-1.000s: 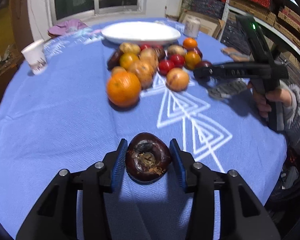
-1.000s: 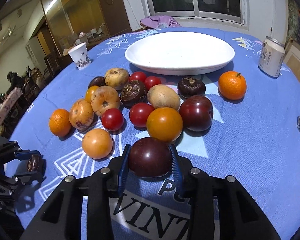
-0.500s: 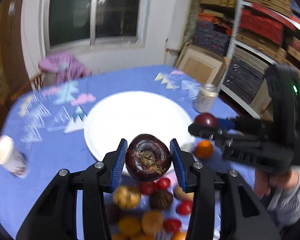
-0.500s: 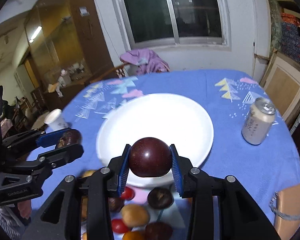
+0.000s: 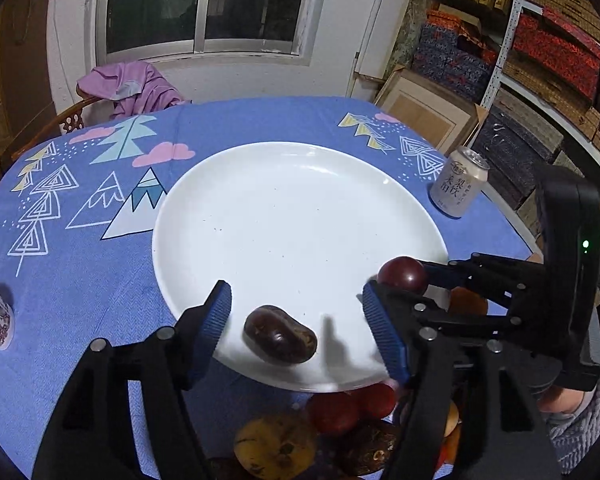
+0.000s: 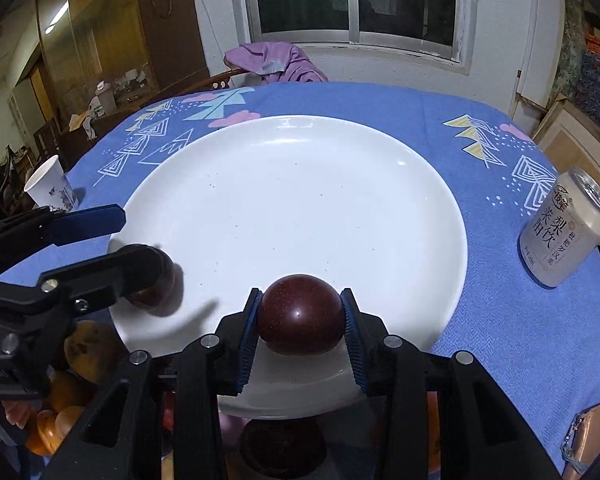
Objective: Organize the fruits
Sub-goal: 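Lower both held fruits onto the white oval plate and open both tools, then grasp a tangerine with the left tool while the right tool approaches an orange fruit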
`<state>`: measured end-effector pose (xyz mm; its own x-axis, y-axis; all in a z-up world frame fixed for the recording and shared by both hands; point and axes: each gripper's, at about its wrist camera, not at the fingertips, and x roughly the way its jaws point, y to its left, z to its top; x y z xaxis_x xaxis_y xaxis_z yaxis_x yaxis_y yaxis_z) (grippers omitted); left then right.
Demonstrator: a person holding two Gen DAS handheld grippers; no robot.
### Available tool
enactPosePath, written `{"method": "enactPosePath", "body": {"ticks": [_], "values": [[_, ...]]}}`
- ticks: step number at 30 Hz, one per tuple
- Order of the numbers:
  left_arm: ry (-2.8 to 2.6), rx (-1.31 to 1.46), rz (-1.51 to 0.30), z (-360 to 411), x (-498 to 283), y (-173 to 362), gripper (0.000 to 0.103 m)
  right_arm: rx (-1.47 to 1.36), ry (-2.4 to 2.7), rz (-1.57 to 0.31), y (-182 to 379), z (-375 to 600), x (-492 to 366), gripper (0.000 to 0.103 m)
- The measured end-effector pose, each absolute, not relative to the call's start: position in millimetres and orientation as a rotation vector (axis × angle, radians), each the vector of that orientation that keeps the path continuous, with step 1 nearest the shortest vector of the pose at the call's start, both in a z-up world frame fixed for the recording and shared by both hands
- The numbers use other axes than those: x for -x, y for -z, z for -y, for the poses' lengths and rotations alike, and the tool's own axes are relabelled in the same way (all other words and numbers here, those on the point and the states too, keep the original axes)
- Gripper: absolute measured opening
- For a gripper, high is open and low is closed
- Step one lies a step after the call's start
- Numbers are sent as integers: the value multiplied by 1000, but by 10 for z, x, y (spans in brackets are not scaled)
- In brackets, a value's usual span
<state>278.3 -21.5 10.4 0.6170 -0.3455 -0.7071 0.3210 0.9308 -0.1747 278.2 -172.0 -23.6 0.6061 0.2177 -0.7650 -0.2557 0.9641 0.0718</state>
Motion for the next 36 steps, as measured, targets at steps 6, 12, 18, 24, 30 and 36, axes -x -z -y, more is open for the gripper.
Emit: {"method": "enactPosePath", "body": {"ticks": [6,12,18,24,30,36], "values": [[323,61,-760,-50,-2560,-345,79,-4,-260,-783,-69,1884,-2571,50],[232,79,-689,-413,-1922,-450,92,-118,-282,-645,-487,2139,-1935,74],[175,48,-676,-652,-1135,-164,92,-154,-278,-582,-323,2324,-1159,81],[193,-36,-646,-567,-593,19,92,-213,-263,-608,-97,2456,-930,87],[239,-125,-687,-345,-546,150,93,-172,-261,-624,-45,2351,-952,87],[266,-68,-714,-417,-633,161,93,-149,-269,-638,-25,2297,-952,87]]}}
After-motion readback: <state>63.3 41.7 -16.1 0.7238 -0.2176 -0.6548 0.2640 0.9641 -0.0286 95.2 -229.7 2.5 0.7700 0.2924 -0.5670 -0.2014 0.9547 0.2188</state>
